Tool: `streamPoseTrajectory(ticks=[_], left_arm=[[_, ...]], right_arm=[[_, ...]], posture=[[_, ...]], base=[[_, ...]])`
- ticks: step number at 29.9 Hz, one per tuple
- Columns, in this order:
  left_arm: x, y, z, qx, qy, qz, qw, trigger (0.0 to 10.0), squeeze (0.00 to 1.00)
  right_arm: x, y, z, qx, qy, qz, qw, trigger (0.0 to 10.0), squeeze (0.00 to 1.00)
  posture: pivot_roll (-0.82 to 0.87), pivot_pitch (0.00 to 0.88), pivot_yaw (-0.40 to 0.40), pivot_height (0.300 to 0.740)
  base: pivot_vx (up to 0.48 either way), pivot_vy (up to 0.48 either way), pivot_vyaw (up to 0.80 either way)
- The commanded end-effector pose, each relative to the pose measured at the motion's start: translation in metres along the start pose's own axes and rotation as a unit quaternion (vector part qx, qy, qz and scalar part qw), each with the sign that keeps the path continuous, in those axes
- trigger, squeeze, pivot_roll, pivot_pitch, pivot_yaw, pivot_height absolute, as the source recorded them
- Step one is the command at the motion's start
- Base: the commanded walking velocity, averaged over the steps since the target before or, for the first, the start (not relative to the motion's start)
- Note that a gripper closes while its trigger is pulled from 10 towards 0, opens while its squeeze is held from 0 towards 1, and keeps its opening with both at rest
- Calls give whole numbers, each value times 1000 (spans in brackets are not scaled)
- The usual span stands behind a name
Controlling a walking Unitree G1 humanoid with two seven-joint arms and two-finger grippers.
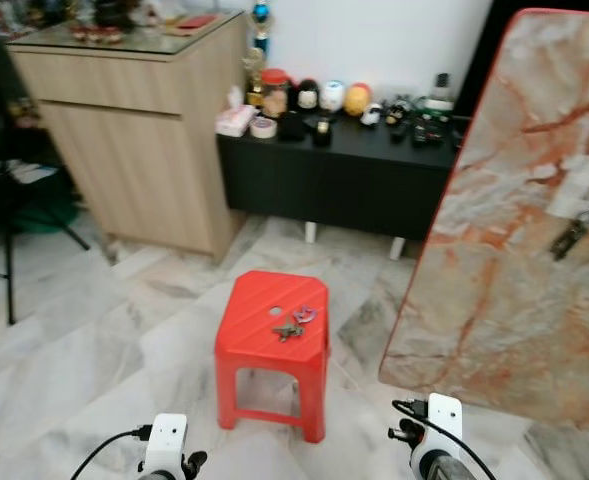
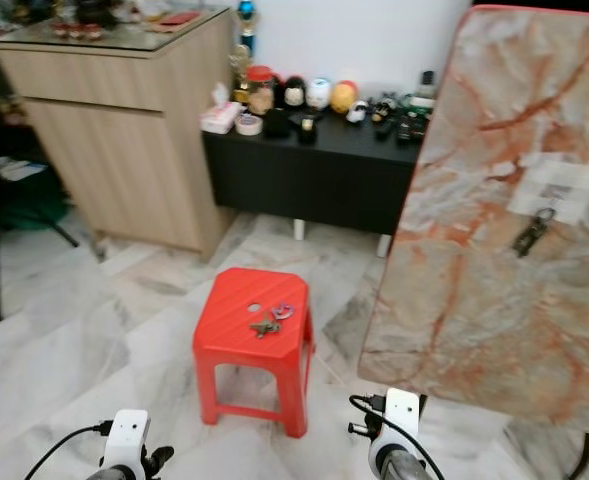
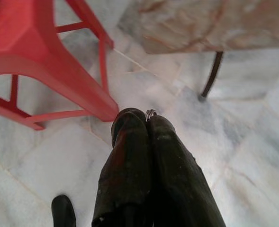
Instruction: Hang keys on a hook
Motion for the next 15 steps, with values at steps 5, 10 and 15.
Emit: streamPoseTrajectory(ticks=[5, 10, 15], left_arm=[[-2, 0, 0, -1, -1, 9, 1000, 10000, 0], [-2, -2, 0, 1, -1, 8, 1000, 10000, 0], [-2, -3, 0, 3, -1, 7, 1000, 10000, 0]], right_arm=[[-6, -3, -1, 2, -12, 6, 1000, 10000, 0], [-5, -2, -1, -1, -10, 9, 1000, 10000, 0], [-2, 4, 0, -9, -6, 10, 1000, 10000, 0]], posture=[[84, 0, -48, 740], [85, 0, -49, 740], [86, 0, -50, 740]], base=[[0, -480, 0], [0, -480, 0], [0, -480, 0]])
Point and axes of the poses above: a point about 5 cm out from each wrist's last joint towards the gripper, its own z axis pointing out of the wrist towards the gripper, its own y axis along the axis of the wrist's last joint, x = y × z, the point moved 4 cm from there along z, pointing out of the wrist towards the gripper, and after that the axes turned 6 degrees about z, right-handed, at the moved point
